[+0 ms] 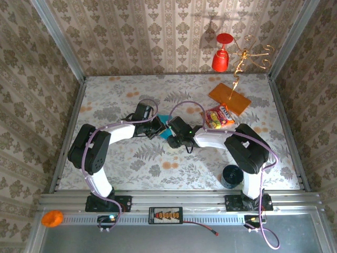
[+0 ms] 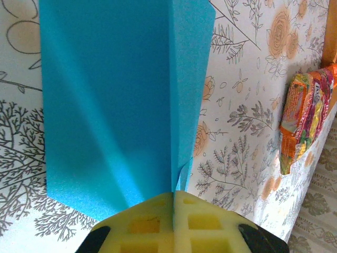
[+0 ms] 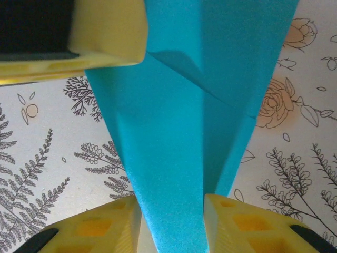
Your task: Fold a paper plane with a square sheet of paper (pick it up from the middle)
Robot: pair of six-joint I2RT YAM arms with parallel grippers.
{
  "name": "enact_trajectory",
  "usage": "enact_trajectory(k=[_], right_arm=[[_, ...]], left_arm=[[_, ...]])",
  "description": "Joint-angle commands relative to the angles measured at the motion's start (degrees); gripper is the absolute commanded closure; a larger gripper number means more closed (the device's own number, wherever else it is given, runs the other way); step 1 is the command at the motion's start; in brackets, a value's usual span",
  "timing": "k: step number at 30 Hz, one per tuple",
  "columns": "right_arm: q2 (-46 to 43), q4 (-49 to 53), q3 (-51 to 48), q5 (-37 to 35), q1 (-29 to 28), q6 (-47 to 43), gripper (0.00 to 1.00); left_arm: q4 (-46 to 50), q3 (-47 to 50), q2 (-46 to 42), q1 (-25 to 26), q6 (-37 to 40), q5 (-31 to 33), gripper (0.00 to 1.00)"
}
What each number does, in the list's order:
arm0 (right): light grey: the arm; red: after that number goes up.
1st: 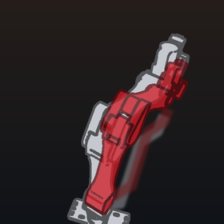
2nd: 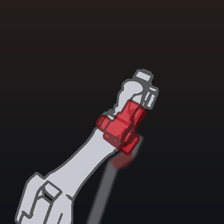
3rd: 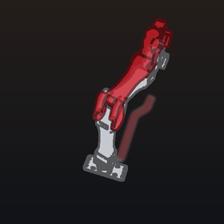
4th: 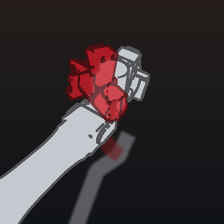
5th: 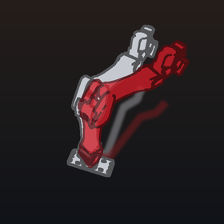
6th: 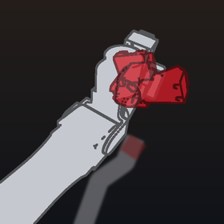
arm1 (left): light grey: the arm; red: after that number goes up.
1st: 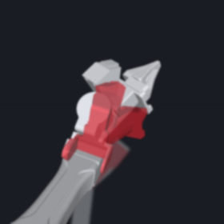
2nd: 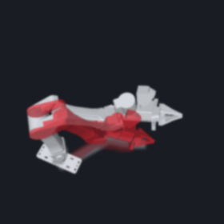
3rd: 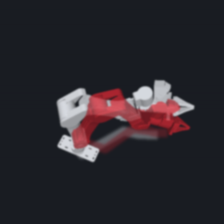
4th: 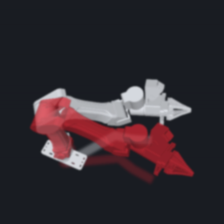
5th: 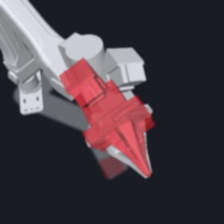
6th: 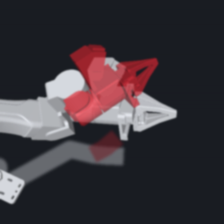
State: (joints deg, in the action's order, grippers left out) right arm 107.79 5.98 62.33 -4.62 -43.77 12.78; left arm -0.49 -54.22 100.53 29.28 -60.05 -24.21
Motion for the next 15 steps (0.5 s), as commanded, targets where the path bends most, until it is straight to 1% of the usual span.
enact_trajectory(k=[1,15], right_arm=[[1.42,-0.71,1.75,-2.84,-0.18,0.23,0.64],[2.31,-1.63,2.01,-1.87,-0.31,0.47,0.67]], left_arm=[[1.40,-1.51,0.45,0.25,-0.68,-1.28,0.97],[1.33,-1.47,0.64,0.25,-0.95,-1.90,0.97]])
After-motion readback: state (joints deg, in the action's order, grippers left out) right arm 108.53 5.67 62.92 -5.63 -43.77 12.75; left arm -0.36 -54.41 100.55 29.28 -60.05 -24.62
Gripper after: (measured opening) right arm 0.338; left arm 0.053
